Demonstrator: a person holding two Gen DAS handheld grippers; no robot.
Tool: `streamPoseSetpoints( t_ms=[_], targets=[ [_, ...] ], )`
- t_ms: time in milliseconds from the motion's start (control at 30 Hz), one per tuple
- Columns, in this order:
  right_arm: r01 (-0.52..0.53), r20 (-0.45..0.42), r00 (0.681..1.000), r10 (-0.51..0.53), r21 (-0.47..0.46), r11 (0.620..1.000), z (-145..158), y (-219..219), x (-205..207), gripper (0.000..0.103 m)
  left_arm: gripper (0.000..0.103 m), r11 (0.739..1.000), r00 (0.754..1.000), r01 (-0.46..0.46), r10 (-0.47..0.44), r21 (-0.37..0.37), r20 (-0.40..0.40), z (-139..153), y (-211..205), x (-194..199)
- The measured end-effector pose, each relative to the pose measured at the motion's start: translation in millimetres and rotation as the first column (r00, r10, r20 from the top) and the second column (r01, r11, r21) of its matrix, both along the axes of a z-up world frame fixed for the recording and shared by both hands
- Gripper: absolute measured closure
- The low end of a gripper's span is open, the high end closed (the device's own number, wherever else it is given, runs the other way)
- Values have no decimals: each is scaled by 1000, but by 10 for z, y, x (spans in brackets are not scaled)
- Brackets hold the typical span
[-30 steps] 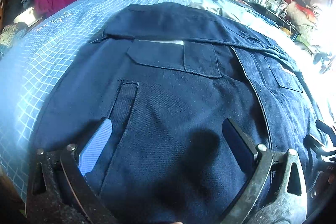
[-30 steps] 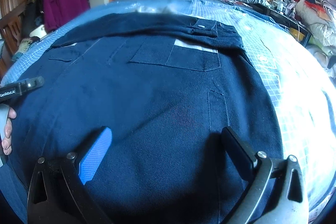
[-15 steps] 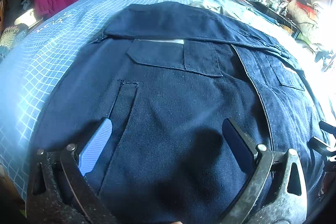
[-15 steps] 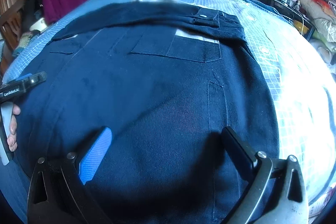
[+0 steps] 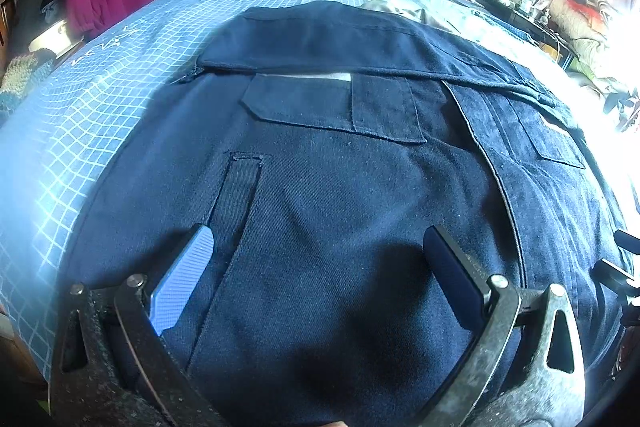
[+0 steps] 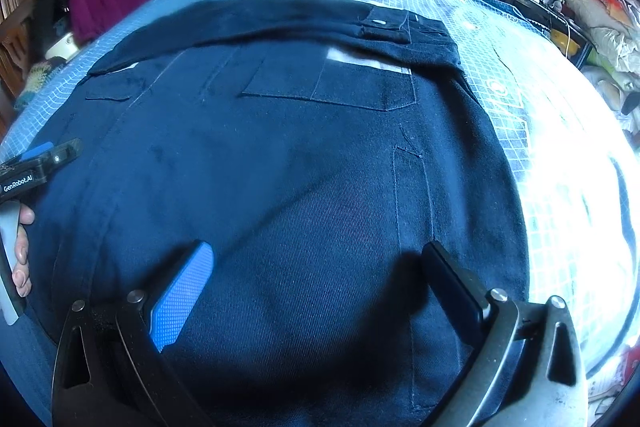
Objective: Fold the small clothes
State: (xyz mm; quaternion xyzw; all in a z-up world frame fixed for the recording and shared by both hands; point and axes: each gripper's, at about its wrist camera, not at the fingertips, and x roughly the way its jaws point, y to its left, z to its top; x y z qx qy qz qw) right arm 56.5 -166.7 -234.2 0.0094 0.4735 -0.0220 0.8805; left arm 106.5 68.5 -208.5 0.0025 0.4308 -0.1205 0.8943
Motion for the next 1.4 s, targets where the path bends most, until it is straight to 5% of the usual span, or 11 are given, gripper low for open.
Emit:
streamPoseSetpoints(
  t_ms=[1400],
  targets=[
    [-9,-7,1000,9,6,1000,0,-6,22,0,0,1000,1000,1,-1,-4,-4,-5,-1,31]
  ],
)
